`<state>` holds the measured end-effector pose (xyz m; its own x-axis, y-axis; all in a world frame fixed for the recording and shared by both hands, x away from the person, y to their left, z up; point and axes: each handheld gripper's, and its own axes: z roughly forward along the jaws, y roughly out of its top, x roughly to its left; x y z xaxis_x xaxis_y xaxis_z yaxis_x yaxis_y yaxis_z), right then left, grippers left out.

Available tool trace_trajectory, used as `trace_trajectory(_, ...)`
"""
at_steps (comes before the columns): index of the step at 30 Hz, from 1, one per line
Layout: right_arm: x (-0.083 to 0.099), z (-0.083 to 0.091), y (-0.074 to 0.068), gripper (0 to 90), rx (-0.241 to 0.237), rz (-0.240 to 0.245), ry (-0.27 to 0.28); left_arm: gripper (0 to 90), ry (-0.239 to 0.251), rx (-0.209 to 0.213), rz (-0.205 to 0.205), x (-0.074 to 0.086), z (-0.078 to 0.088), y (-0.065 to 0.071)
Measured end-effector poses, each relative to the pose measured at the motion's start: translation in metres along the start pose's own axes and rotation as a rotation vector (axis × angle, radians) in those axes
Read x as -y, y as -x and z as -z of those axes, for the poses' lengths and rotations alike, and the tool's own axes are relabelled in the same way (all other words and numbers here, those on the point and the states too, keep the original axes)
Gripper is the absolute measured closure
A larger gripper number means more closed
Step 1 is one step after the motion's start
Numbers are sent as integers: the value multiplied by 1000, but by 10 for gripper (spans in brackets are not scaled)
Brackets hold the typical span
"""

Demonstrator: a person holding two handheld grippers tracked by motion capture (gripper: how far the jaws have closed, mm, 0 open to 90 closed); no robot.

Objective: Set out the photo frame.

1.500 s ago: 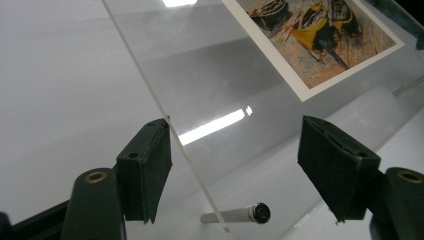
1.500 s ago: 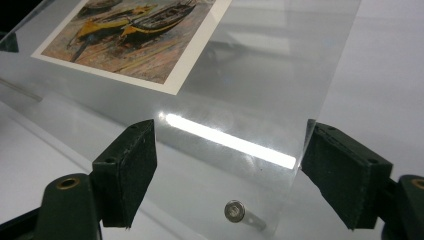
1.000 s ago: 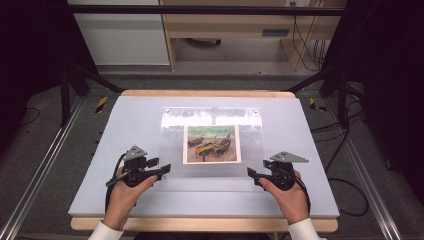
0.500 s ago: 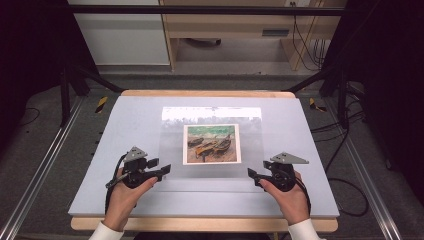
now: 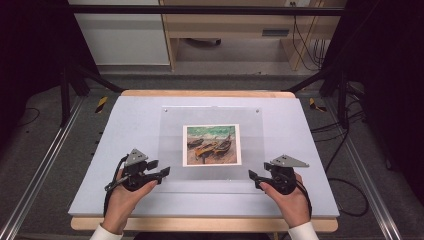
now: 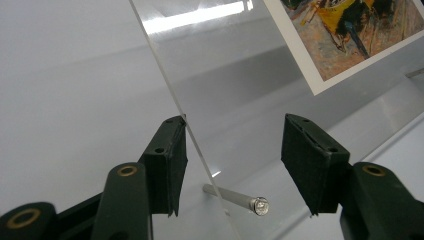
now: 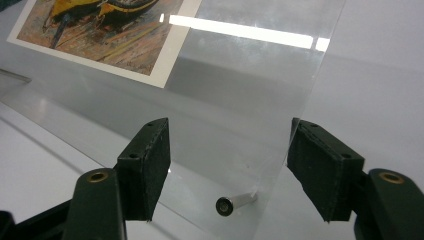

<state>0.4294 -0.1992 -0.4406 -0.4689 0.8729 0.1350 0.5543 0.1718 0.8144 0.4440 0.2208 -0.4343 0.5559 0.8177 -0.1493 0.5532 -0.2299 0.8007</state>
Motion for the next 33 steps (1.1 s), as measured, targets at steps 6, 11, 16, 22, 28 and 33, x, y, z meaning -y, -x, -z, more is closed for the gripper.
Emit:
trace_trajectory(6, 3, 4, -3, 378, 15, 11, 1, 464, 0, -18, -14, 3, 4, 4)
trace_trajectory(11, 6, 8, -5, 411, 29, 23, 6, 491, 3, -32, -21, 6, 7, 7)
trace_trajectory(16, 9, 11, -8, 439, 46, 35, 6, 523, 5, -43, -21, 8, 10, 9)
trace_trajectory(22, 12, 15, -10, 485, 57, 41, 10, 560, 3, -55, -25, 12, 14, 12)
trace_trajectory(28, 15, 19, -12, 525, 65, 34, 10, 596, 6, -50, -17, 14, 16, 12)
trace_trajectory(33, 17, 21, -12, 549, 66, 35, 13, 618, 2, -46, -14, 16, 18, 12)
